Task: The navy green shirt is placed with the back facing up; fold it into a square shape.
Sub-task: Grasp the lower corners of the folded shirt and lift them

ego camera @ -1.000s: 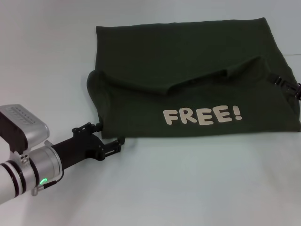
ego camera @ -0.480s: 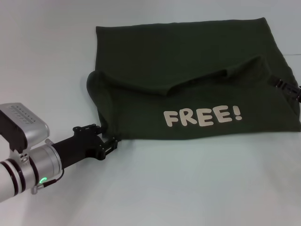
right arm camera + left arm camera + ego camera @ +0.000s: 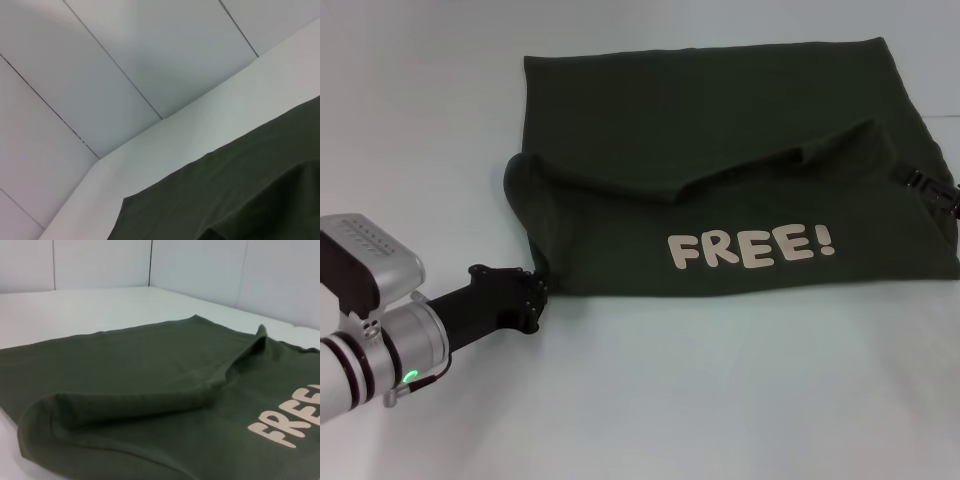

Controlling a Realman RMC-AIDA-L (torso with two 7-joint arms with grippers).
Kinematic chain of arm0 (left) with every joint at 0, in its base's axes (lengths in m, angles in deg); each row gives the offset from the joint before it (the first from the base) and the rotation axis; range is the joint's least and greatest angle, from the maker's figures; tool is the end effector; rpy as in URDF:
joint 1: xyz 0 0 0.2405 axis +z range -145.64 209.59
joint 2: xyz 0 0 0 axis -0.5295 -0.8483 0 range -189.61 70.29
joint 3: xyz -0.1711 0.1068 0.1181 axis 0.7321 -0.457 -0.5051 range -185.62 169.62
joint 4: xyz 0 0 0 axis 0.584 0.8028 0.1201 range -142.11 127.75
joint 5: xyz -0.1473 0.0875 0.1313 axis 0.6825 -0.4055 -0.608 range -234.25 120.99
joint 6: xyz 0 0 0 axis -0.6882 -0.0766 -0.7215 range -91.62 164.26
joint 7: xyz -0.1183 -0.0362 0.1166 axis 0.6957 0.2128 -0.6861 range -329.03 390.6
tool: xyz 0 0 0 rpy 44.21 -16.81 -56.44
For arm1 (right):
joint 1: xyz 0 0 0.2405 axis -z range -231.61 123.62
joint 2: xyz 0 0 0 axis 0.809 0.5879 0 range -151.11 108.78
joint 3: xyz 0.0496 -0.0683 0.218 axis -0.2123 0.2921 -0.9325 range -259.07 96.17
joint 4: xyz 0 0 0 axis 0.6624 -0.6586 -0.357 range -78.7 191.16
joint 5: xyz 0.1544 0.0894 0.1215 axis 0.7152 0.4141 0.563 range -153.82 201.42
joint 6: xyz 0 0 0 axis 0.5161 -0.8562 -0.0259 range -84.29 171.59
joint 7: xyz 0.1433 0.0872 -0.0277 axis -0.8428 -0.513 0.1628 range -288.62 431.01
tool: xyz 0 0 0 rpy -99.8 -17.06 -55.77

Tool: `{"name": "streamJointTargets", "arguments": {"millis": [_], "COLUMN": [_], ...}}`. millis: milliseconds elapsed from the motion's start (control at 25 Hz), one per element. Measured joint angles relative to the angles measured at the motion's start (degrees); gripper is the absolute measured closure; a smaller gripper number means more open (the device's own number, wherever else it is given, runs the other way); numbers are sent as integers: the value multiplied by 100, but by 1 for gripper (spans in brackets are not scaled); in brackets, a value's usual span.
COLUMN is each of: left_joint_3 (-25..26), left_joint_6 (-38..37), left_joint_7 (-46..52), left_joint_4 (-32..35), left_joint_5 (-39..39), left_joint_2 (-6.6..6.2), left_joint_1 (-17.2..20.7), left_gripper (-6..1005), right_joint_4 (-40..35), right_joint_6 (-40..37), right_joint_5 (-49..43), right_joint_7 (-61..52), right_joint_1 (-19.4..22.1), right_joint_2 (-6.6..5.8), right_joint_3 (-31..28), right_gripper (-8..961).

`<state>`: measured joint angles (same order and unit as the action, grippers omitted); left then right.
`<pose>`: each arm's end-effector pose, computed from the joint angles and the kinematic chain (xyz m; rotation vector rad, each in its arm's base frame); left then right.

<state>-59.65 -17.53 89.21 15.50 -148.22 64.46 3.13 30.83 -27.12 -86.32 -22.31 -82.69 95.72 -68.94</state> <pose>-0.2794 0.3572 -0.0832 -2.3458 -0.6923 -0.4931 0.3288 0.3642 0.0420 -1.8395 1.3232 0.9799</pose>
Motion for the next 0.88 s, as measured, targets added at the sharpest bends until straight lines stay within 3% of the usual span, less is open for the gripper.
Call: {"name": "streamJointTargets", "arguments": {"millis": [320,640,880], "left_joint_3": [-16,-14,-22], "left_joint_6": [-82,-375,-400], "left_joint_7": [212,440,442], "left_joint_4": [144,459,459], "left_joint_5": [-28,-34,-34], "left_joint_2": [-8,-19,-14], "left_joint_1": [31,283,306], "left_gripper": [996,995,996], "right_joint_4": [-15,-153,-696], "right_joint_6": [-5,43,17], "right_joint_5": [-13,-615,-1068], "right_joint_7": [-47,-574,-1185], "right_joint_1": [27,127,305], "right_joint_2": [-18,-254,-307], "right_joint_3": [1,185,224], "right_gripper": [57,57,58]}}
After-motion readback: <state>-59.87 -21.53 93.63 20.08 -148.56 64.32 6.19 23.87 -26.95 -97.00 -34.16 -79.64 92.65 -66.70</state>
